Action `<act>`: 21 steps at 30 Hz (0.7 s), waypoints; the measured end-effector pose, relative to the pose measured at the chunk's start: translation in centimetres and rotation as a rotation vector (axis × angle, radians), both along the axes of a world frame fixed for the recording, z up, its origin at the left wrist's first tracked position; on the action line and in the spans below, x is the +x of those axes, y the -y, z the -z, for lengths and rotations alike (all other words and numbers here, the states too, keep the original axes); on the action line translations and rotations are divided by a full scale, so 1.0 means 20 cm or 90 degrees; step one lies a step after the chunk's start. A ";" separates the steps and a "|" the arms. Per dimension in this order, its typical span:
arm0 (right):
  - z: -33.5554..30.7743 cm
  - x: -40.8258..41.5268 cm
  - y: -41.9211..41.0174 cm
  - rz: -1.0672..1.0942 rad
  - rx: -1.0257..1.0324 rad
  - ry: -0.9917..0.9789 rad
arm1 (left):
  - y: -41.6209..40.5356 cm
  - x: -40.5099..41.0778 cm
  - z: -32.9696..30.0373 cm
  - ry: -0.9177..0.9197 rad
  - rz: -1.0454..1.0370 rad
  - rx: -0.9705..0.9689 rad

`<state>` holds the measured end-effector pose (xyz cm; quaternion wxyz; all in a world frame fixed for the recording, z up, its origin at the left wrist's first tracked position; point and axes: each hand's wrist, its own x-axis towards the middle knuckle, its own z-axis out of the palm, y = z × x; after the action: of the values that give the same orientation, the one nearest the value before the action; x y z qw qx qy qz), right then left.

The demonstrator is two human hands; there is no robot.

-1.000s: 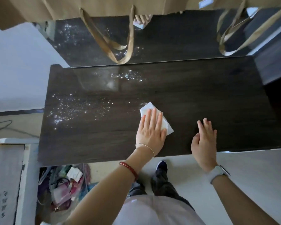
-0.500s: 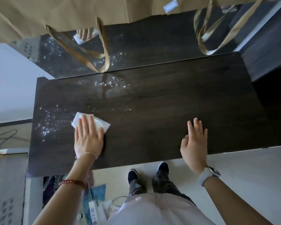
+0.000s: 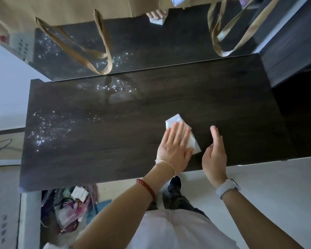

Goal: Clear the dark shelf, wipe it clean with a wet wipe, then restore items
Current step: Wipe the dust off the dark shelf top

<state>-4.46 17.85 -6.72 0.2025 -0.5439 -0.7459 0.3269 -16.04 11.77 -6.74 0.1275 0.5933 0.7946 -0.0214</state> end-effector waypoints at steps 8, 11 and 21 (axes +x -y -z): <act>0.04 0.03 -0.04 -0.131 0.150 0.162 | 0.52 -0.25 0.03 -0.047 -0.096 0.002; 0.04 -0.01 -0.01 -0.155 0.154 0.287 | 0.68 -0.41 0.00 -0.022 -0.310 -0.043; 0.04 0.14 -0.09 -0.122 0.142 0.353 | 0.06 0.01 -0.01 -0.004 0.012 -0.019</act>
<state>-1.58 19.63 -7.54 0.0181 -0.5142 -0.8516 0.1002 -15.93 10.62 -6.57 0.1337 0.5985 0.7891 -0.0358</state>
